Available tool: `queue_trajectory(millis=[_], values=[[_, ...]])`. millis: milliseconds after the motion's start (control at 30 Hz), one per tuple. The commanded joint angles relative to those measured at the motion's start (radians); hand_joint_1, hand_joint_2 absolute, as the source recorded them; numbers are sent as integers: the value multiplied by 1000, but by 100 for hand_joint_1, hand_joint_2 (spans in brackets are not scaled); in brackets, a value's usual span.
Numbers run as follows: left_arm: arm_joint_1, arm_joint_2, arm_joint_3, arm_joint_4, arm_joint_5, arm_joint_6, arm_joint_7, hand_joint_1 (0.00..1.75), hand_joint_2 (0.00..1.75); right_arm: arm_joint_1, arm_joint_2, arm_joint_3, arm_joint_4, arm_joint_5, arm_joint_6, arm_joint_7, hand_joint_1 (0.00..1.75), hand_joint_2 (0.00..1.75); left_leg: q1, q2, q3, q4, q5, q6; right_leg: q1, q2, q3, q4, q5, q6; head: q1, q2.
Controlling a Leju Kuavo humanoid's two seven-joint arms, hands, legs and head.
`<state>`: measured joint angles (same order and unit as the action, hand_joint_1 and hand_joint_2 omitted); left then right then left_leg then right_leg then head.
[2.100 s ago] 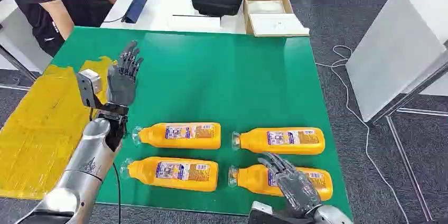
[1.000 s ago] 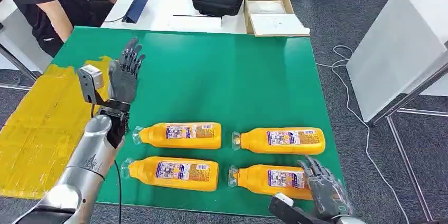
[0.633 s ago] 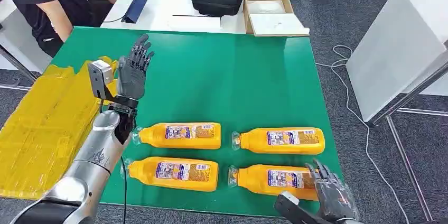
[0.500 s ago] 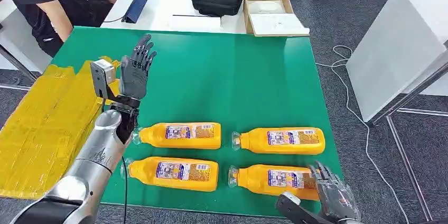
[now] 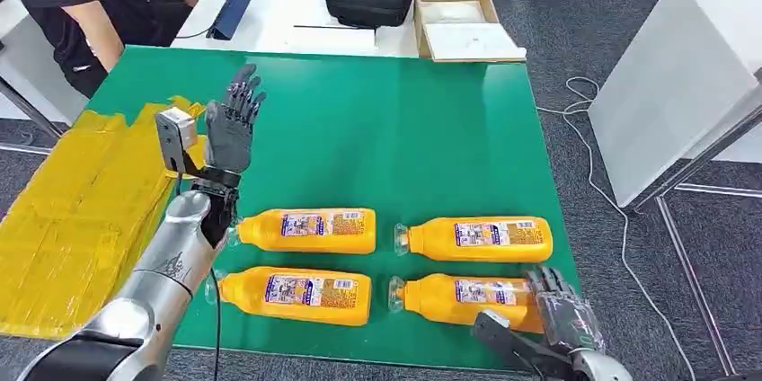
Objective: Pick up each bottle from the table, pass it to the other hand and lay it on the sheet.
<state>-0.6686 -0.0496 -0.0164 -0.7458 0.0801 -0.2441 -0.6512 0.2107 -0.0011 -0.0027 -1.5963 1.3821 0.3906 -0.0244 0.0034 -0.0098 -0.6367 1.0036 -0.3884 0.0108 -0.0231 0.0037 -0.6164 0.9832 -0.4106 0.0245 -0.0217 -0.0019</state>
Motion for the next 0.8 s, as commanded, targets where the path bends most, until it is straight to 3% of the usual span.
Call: queue_trajectory(millis=[33,167,367,400,433,500,800], values=[[-19,10,-2,78,2,18,-14,0,0,-182,18,2,349,19,-29,-22,0,175,1,2,6,-1,-1,-1,2,1,6,-3,1,-2,0,0],[16,26,14,31,7,23,-9,0,0,-246,15,38,409,25,-29,-27,0,175,2,7,10,-1,-1,-1,2,7,10,-3,2,-2,0,0],[17,26,17,25,7,28,-3,0,0,-250,5,51,426,22,-23,-36,0,175,2,5,12,-1,-1,0,2,7,11,-2,2,0,0,0],[17,27,18,24,8,31,-2,0,0,-256,1,56,436,14,-14,-45,45,175,2,5,12,-1,-1,0,3,6,11,-3,2,-1,0,0],[15,28,19,27,8,32,1,0,0,-260,-6,64,447,9,-10,-49,164,175,2,5,12,-1,-1,0,3,7,12,-3,3,-1,0,0],[11,32,19,36,10,32,1,0,0,-264,-12,70,456,0,-7,-58,175,175,2,6,13,-1,-1,0,2,8,12,-2,3,0,0,0],[-23,29,8,87,17,20,-13,0,0,-243,-52,94,430,-33,9,-72,175,175,2,8,15,0,-1,1,2,9,13,-2,5,-2,0,0]])
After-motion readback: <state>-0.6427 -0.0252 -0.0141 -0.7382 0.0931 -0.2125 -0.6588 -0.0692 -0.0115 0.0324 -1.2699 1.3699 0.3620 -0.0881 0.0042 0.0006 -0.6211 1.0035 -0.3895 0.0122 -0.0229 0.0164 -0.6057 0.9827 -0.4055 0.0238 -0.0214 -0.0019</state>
